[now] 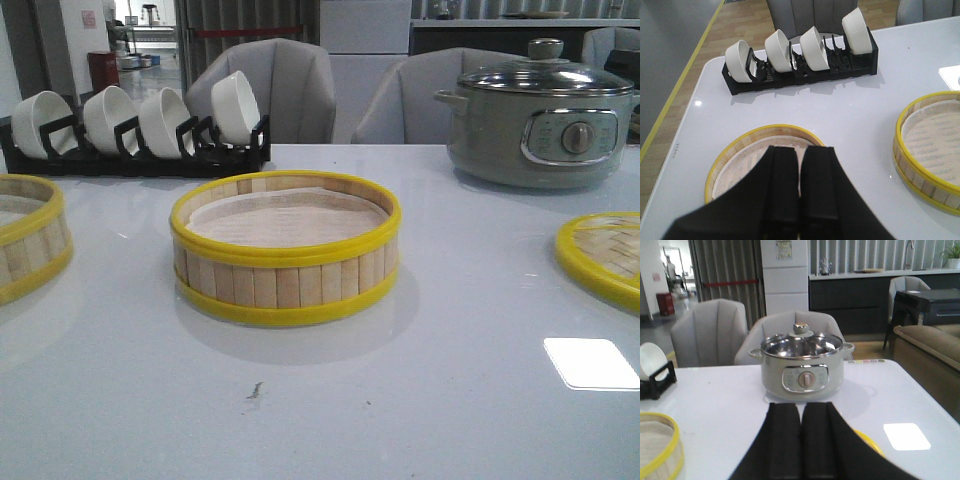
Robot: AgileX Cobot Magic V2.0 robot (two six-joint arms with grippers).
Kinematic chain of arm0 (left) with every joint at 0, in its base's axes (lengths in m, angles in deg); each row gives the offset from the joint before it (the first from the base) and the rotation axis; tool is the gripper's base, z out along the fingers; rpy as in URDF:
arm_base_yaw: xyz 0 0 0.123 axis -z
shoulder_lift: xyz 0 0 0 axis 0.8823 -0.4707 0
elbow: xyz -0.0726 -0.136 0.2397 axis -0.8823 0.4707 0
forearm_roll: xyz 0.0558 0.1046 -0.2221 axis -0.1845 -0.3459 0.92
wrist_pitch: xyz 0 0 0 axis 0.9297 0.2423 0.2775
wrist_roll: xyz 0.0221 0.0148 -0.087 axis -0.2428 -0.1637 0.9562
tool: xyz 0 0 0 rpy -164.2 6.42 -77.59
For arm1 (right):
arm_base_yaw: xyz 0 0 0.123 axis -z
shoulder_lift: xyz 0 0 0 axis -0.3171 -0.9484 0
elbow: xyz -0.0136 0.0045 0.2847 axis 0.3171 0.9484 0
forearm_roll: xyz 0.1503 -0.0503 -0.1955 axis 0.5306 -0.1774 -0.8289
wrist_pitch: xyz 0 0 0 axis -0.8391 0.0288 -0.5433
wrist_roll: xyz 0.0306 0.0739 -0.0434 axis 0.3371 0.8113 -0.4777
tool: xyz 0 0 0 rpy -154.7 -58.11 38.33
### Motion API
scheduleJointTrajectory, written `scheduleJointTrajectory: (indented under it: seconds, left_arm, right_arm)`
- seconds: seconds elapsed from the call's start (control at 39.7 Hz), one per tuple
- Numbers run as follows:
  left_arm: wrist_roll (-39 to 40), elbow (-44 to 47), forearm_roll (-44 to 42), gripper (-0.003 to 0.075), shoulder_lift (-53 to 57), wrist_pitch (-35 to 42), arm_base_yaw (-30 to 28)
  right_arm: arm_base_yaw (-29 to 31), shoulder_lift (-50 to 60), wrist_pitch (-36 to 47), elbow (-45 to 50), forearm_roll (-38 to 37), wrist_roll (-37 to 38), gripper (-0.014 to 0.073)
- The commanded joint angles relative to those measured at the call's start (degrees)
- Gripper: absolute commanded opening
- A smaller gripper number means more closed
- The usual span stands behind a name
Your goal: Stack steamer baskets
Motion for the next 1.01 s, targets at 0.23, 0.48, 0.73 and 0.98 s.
scheduleJointTrajectory:
  seconds: [0.23,0.48,0.73,0.98]
  left_arm:
    - [0.2,-2.1,0.1,0.0087,0.2,2.8,0.5]
    - [0.2,-2.1,0.1,0.0087,0.2,2.8,0.5]
    - [0.2,-2.1,0.2,0.0087,0.2,2.7,0.5]
    - [0.2,-2.1,2.0,0.0087,0.2,1.1,0.5]
  right_arm:
    - [0.3,-27.1,4.6,-11.6,-2.6,-0.9,0.0028]
    - [0.3,-34.6,13.9,-12.1,-2.4,-0.8,0.0028]
    - [0.3,-34.7,16.2,-12.0,-2.4,-0.8,0.0028]
    - [0.3,-34.9,13.7,-12.0,-2.3,-0.3,0.0035]
